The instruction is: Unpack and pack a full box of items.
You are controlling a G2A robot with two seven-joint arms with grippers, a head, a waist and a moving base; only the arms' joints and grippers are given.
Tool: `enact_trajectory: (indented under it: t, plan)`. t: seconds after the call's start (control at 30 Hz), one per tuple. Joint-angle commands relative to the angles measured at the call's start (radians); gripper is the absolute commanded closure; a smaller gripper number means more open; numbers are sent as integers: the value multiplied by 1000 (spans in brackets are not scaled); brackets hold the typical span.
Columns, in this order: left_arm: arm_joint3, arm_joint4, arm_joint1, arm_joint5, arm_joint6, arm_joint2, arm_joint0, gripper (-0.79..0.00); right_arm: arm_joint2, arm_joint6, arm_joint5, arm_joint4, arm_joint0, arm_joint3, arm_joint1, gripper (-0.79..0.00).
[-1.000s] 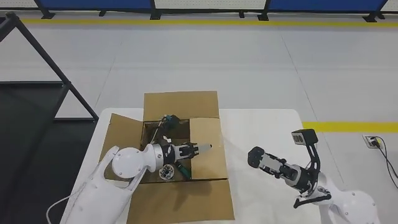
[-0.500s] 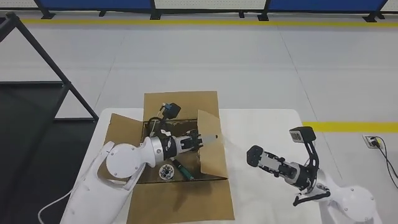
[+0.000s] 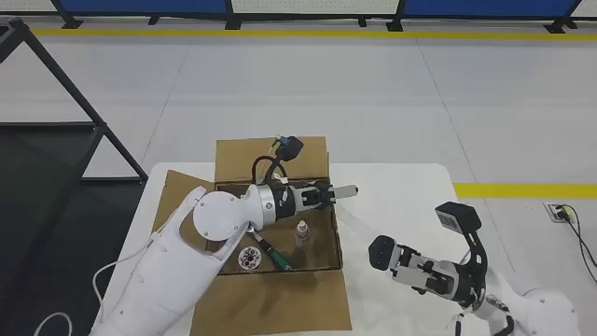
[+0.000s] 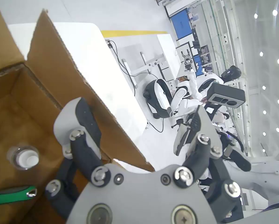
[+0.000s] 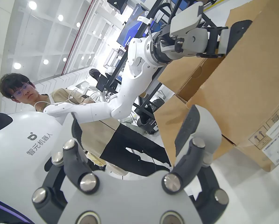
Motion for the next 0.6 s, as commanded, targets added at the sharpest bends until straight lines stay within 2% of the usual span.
enact_trajectory:
  t: [0.0, 0.13, 0.27, 0.57]
  plan:
    - [39, -12, -16, -5, 9, 34, -31, -785, -7, -38, 10, -12, 1, -8, 2, -785]
    - [124, -46, -48, -20, 13, 91, -88, -785, -38, -100, 29, -50, 17, -6, 5, -785]
    - [201, -82, -80, -39, 27, 133, -130, -785, -79, -112, 38, -118, 36, -5, 10, -785]
    - [319, -116, -133, -83, 37, 189, -185, -785, -94, -167, 82, -255, 53, 19, 26, -785]
